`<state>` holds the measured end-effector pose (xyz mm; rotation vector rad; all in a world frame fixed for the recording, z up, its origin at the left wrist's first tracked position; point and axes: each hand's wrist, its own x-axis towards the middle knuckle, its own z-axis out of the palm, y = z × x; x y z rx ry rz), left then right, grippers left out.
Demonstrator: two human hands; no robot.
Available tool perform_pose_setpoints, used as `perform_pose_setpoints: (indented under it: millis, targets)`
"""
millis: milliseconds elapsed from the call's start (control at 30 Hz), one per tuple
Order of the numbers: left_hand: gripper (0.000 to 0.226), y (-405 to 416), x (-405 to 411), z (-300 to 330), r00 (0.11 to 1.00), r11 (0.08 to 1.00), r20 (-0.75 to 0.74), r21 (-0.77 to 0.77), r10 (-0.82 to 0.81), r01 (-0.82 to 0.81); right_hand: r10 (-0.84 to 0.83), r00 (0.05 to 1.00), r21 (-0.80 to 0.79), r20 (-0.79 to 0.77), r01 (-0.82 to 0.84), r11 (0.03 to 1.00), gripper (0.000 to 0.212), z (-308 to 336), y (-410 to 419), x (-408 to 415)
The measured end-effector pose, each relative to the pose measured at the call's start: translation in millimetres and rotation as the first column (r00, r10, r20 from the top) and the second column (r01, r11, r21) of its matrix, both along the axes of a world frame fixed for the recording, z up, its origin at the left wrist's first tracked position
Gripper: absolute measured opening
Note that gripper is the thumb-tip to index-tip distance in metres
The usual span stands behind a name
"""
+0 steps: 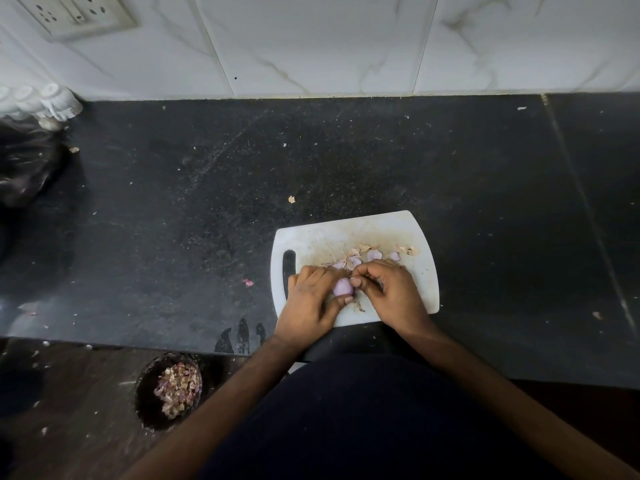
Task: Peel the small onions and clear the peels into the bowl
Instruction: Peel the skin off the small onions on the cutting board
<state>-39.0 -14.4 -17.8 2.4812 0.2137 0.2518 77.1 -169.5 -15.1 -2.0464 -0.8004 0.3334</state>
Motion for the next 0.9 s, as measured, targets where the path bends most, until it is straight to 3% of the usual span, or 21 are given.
perform_pose_setpoints:
  millis: [167,367,633,900]
  targets:
    - [0.032,-1,0,-1,1.000,1.000,0.021,-0.009,0.012,-0.012,-0.018,0.985,-0.180,0.169,0.049,0.982,0.005,-7,3,-5]
    - [0.042,0,1,-3,1.000,0.999,0.014,0.043,-0.015,0.014,0.070,0.977,-0.210,0.202,-0.026,0.977,0.017,-3,1,-6]
    - [0.042,9,-3,-6,1.000,0.997,0.019,0.078,-0.013,0.012,0.187,0.979,-0.172,0.083,-0.171,0.970,0.009,1,-2,-6]
    - [0.043,9,-4,-8,0.998,0.994,0.004,0.094,-0.061,0.060,0.218,0.976,-0.187,-0.004,-0.215,0.959,0.013,8,0,-1]
